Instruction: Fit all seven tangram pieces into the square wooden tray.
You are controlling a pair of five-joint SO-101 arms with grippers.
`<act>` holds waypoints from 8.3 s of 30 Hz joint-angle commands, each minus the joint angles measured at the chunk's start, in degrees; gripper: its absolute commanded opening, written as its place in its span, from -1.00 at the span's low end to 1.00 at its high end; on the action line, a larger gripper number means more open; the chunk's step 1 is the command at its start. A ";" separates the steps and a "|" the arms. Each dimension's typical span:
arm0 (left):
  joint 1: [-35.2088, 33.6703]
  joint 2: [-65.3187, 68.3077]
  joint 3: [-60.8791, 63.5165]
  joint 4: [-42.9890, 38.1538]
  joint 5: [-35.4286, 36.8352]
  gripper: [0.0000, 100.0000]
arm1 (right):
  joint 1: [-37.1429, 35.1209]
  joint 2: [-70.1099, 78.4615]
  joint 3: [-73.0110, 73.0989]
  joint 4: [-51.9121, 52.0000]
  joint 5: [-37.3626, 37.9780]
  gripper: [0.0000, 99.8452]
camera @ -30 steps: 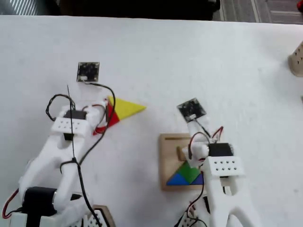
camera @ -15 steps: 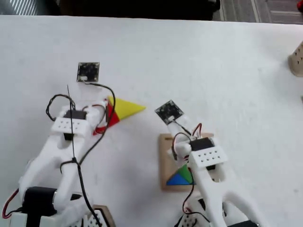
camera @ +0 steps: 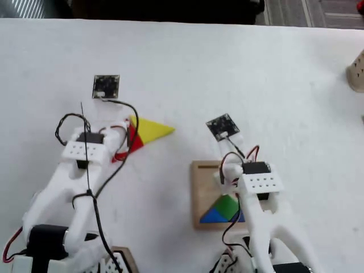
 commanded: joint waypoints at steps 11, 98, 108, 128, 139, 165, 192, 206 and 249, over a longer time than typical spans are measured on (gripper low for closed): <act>0.22 -0.31 -3.25 -0.97 0.35 -0.95 | 3.03 -0.66 -6.07 0.13 -1.05 -0.97; 0.22 -0.22 -3.34 -1.05 0.35 -0.95 | -0.40 12.18 -7.74 11.21 14.59 -0.96; 0.22 -0.22 -3.52 -1.23 0.35 -0.95 | 1.54 -1.01 -1.93 7.25 13.98 -0.96; -0.22 -0.22 -3.52 -1.05 0.35 -0.95 | -1.98 -11.74 6.07 7.43 13.36 -0.96; -1.10 -0.22 -3.87 1.14 0.79 -0.64 | -0.22 -11.74 5.80 7.43 13.36 -0.96; -0.92 36.44 -43.87 34.90 -15.82 -0.35 | 0.66 -11.74 5.71 7.16 13.36 -0.96; 3.38 45.41 -52.92 37.80 -15.74 -0.60 | 0.57 -11.74 5.71 7.08 13.45 -0.96; 0.92 43.82 -54.59 38.24 -11.16 -0.50 | 0.31 -11.38 5.80 6.99 16.09 -0.96; 0.04 53.67 -64.62 44.92 28.92 -0.29 | 0.22 -11.21 6.15 5.14 18.20 -0.96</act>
